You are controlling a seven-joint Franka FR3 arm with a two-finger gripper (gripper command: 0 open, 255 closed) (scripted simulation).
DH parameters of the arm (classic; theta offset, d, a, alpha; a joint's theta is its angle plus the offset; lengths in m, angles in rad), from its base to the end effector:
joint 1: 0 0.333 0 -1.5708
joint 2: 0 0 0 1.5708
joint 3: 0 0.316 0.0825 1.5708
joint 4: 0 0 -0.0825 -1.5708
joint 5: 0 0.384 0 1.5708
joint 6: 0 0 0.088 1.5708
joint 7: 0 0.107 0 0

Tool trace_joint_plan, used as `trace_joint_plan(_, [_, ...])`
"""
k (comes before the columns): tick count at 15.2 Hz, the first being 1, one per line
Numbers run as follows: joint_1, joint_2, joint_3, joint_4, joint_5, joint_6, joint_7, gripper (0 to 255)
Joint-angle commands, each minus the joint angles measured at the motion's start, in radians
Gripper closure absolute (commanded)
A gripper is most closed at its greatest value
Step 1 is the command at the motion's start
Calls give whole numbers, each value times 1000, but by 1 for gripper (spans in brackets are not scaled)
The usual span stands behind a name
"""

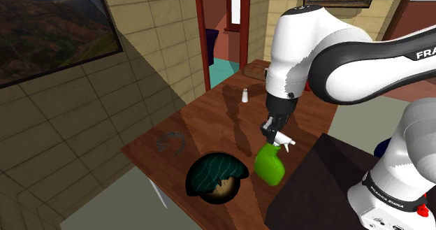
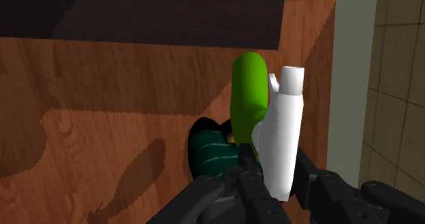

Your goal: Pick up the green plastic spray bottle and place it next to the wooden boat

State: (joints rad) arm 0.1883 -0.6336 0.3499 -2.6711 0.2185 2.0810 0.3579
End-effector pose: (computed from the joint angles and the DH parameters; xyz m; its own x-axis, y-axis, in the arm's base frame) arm 0.3028 0.1885 0.4208 0.9995 0.0132 0.0276 0.0131 -0.9999 0.0019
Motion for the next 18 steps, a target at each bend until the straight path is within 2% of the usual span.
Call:
trace_joint_plan(1, [0,16,7,-15,3,32,2,255])
trace_joint_plan(18, [-8,188,67,-143,21,331,12,255])
